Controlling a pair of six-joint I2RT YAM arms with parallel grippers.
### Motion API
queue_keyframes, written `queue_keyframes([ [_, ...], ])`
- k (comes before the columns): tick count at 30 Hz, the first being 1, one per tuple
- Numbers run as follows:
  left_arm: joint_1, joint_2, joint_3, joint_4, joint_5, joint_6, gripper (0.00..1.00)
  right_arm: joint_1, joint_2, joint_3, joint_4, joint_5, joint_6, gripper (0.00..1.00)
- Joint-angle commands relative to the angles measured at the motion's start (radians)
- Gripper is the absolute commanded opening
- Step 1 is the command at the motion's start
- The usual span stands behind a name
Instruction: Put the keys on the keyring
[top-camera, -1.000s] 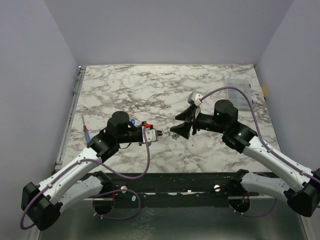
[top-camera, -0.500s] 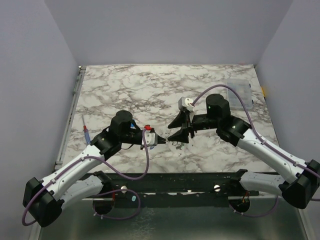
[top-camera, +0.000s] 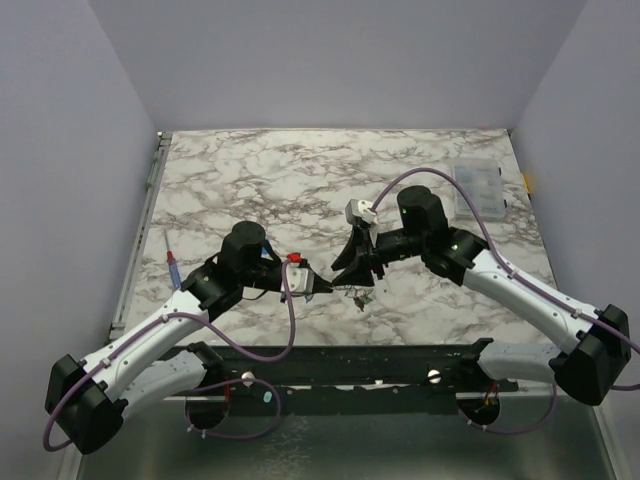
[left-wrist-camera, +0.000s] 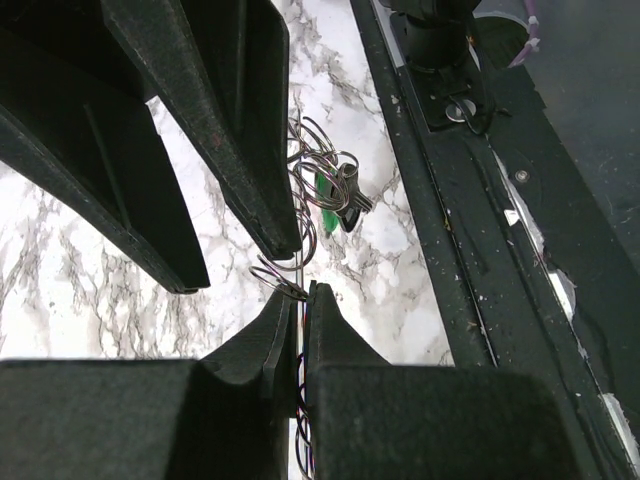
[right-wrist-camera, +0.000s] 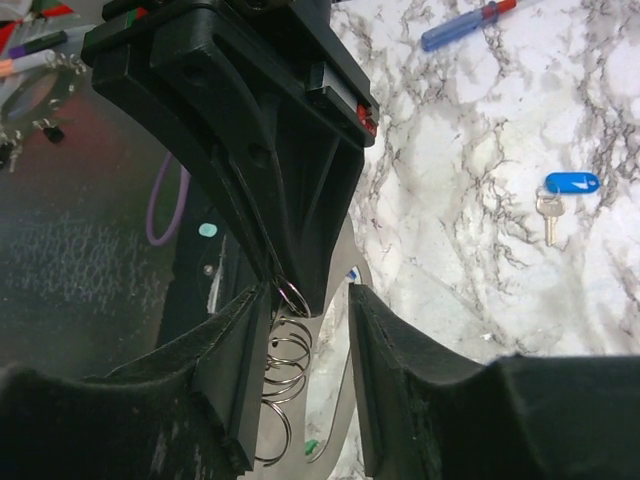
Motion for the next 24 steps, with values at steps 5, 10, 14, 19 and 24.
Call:
queue_keyframes([
  [5,-0.007,-0.026,0.020,0.022,0.050,0.010,0.00,-0.004,0.023,0.019,0.004,-0.085,-0.005,0.38],
  [10,-0.007,-0.028,0.020,0.023,0.050,0.011,0.00,-0.004,0.037,0.024,-0.007,-0.115,-0.009,0.29],
  [14,-0.007,-0.033,0.018,0.022,0.051,0.011,0.00,-0.004,0.046,0.026,-0.012,-0.135,-0.013,0.26],
  [19,-0.008,-0.037,0.019,0.022,0.052,0.012,0.00,-0.004,0.063,0.032,-0.017,-0.163,-0.014,0.13],
  [24,-0.007,-0.041,0.018,0.022,0.044,0.014,0.00,-0.003,0.062,0.031,-0.016,-0.179,-0.015,0.01],
])
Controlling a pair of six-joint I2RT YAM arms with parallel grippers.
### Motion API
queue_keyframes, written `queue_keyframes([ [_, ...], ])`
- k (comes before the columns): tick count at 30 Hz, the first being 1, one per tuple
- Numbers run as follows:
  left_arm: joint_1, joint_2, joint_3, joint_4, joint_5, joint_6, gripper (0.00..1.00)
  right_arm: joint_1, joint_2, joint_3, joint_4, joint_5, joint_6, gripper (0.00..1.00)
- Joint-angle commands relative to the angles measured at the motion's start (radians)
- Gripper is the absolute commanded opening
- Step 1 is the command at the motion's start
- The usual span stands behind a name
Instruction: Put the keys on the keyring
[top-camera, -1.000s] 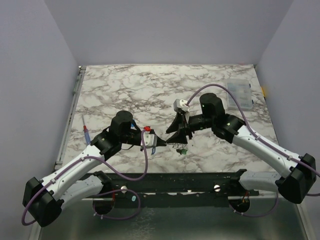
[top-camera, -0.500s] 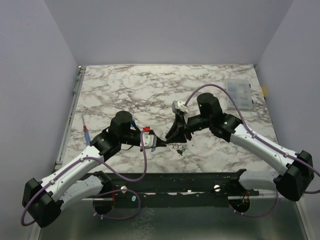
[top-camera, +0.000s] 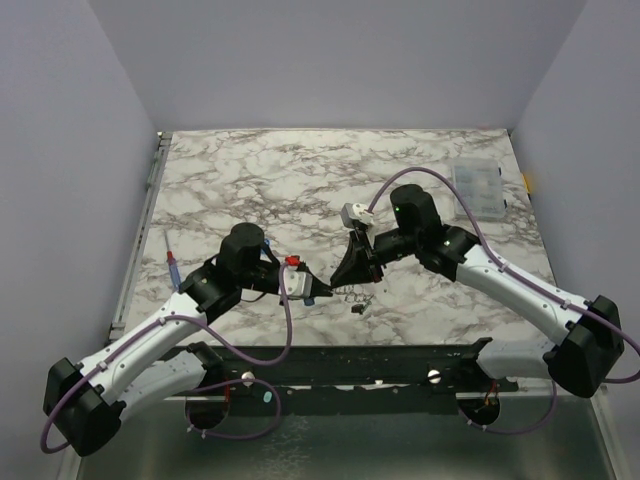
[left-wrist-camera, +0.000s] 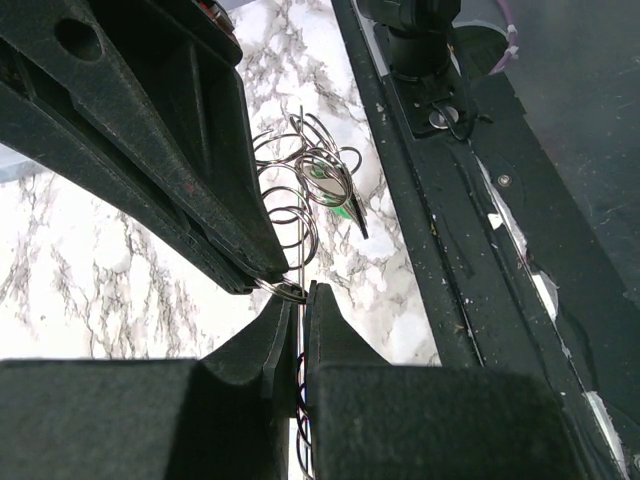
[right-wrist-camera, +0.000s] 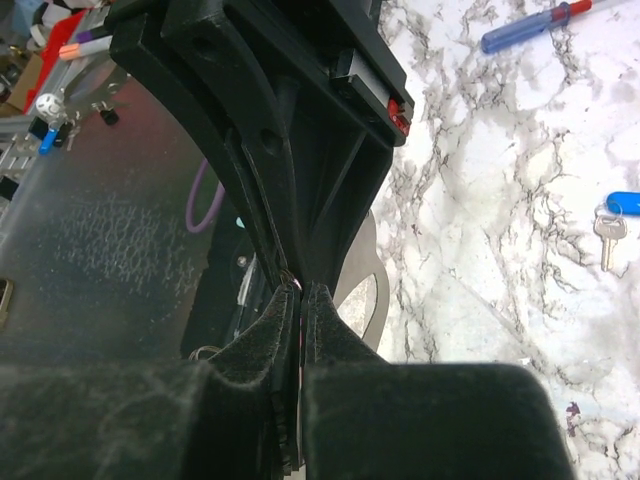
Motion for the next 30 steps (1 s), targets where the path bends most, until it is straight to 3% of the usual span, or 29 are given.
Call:
queue_keyframes([
  [1,-0.002,-0.025,0.016,0.037,0.020,0.016,0.00,0.002,0.004,0.023,-0.013,-0.050,0.004,0.01],
  [4,-0.003,-0.035,0.012,0.037,-0.010,0.022,0.04,0.001,-0.019,0.011,0.010,-0.046,0.011,0.01],
  [7,-0.003,-0.059,-0.002,0.038,-0.053,0.020,0.27,0.002,-0.053,-0.012,0.050,-0.019,0.035,0.01],
  [9,-0.003,-0.071,-0.006,0.039,-0.079,0.016,0.35,0.002,-0.071,-0.021,0.063,-0.007,0.045,0.01],
  [17,-0.004,-0.090,-0.009,0.040,-0.145,0.000,0.39,0.001,-0.109,-0.027,0.060,0.034,0.046,0.01],
  [23,-0.004,-0.105,0.007,0.040,-0.207,-0.068,0.44,0.001,-0.127,-0.036,0.071,0.172,0.046,0.01],
  [27,-0.004,-0.094,0.041,0.040,-0.220,-0.154,0.58,0.002,-0.141,-0.057,0.102,0.251,0.053,0.01],
  [30,-0.004,-0.078,0.060,0.039,-0.221,-0.205,0.62,0.001,-0.135,-0.065,0.116,0.274,0.053,0.01],
])
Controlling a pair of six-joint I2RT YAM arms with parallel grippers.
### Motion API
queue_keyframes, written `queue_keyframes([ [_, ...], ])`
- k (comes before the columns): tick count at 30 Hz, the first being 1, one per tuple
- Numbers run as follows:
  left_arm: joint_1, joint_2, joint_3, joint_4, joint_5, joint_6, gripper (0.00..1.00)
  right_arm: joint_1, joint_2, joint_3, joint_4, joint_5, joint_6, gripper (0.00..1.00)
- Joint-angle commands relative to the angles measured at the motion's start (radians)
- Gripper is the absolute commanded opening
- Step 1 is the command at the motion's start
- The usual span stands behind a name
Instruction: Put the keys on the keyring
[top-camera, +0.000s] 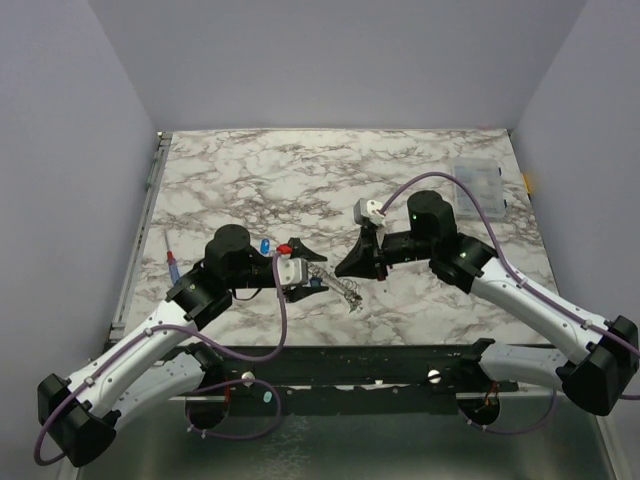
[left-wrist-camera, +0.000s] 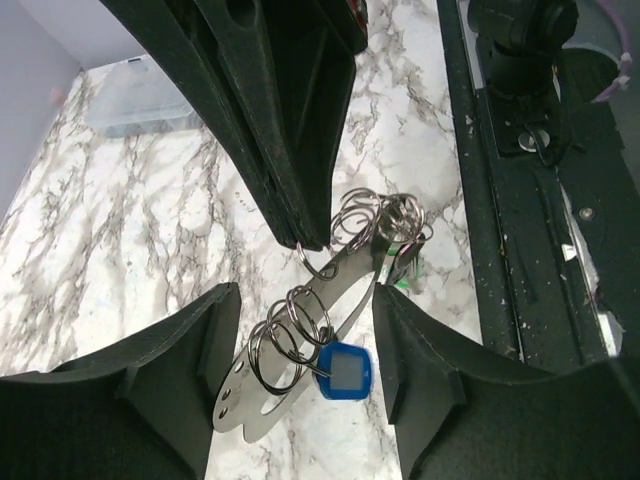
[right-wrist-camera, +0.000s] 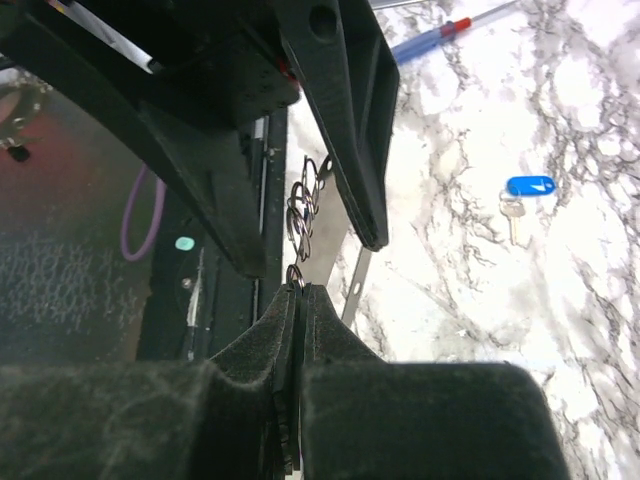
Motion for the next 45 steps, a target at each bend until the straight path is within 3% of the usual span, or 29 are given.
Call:
queue_keyframes([
  [1,-0.003,0.014,0.055,0.008,-0.026,-0.108,0.64,0.002,-0.007,-0.012,0.060,0.091,0.008,0.01],
  [8,-0.003,0.005,0.095,0.002,-0.147,-0.149,0.97,0.002,0.007,-0.011,0.063,0.121,0.002,0.01],
  [13,-0.003,-0.002,0.138,-0.007,-0.324,-0.215,0.99,0.002,-0.008,-0.022,0.079,0.149,0.008,0.01],
  [18,-0.002,0.030,0.159,-0.015,-0.274,-0.304,0.99,0.002,-0.025,-0.034,0.098,0.165,0.014,0.01],
  [24,-0.003,0.031,0.148,-0.018,-0.173,-0.279,0.64,0.002,-0.042,-0.042,0.106,0.152,0.020,0.01],
  [32,-0.003,0.033,0.151,-0.089,-0.060,-0.162,0.29,0.001,-0.085,-0.053,0.132,0.053,0.034,0.01],
  [35,-0.003,0.052,0.158,-0.096,-0.018,-0.164,0.29,0.002,-0.091,-0.050,0.130,0.038,0.034,0.01],
  [38,-0.003,0.067,0.164,-0.096,-0.012,-0.168,0.47,0.002,-0.099,-0.051,0.137,0.027,0.036,0.01],
  [40,-0.003,0.074,0.165,-0.096,-0.009,-0.172,0.52,0.001,-0.102,-0.053,0.142,0.022,0.038,0.01],
  [45,-0.008,0.100,0.168,-0.097,0.026,-0.187,0.49,0.001,-0.102,-0.053,0.152,0.007,0.042,0.01],
])
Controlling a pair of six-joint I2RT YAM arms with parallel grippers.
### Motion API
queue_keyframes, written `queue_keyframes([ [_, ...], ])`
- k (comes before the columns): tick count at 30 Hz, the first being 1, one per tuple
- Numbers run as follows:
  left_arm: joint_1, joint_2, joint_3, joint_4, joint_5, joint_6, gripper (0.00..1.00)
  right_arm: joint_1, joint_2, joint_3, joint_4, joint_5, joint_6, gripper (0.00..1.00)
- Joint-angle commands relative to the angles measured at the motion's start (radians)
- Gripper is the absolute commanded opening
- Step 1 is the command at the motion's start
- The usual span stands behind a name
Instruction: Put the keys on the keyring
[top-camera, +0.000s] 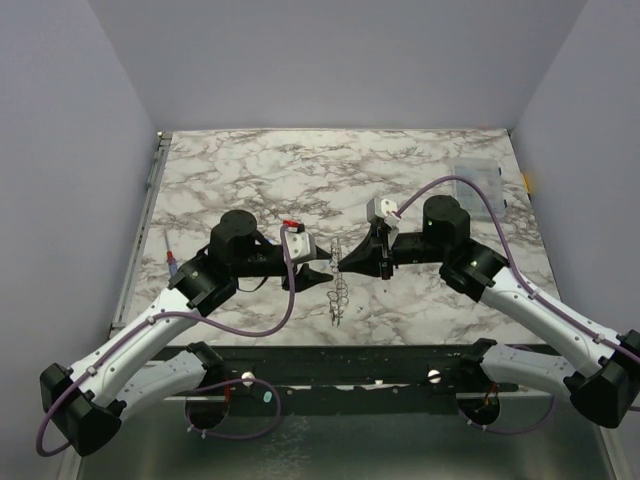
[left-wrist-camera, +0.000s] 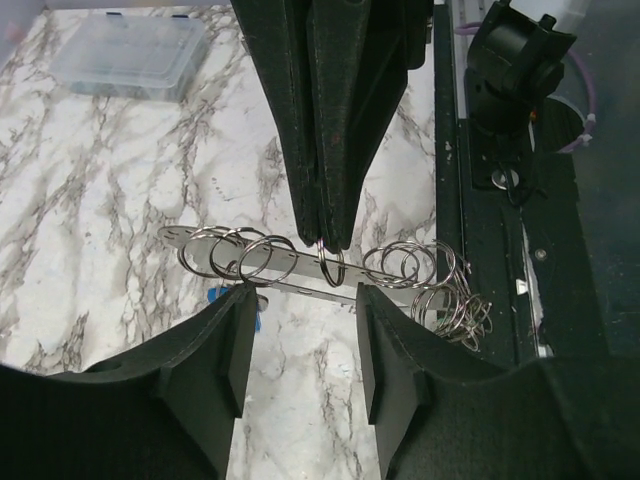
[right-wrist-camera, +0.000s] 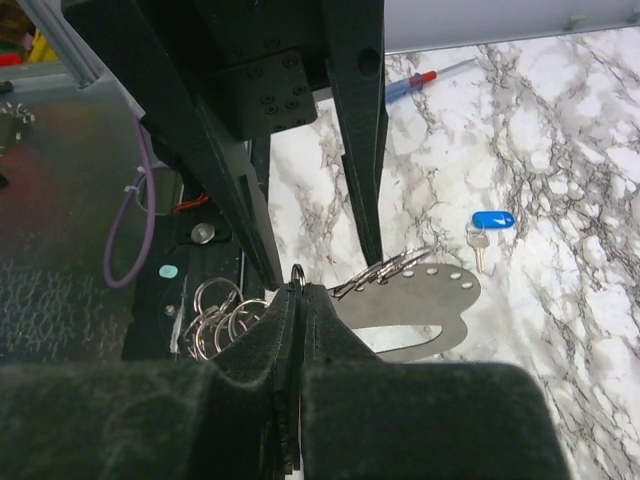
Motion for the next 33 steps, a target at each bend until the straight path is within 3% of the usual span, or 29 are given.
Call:
queue_keyframes([
  [1,-0.011,0.022,0.027,-0.016,0.069,-0.010,0.47,0.001,-0.016,-0.003,0.053,-0.043,0.011,0.01],
  [7,-0.019,0.044,0.037,-0.017,0.070,-0.016,0.33,0.002,-0.009,-0.004,0.054,-0.053,0.012,0.01],
  [24,-0.027,0.045,0.050,-0.018,0.052,-0.049,0.31,0.002,0.021,0.007,0.024,-0.039,0.002,0.01],
  [33,-0.026,0.086,0.064,-0.018,0.096,-0.030,0.12,0.001,0.027,0.005,0.024,-0.090,0.005,0.01],
])
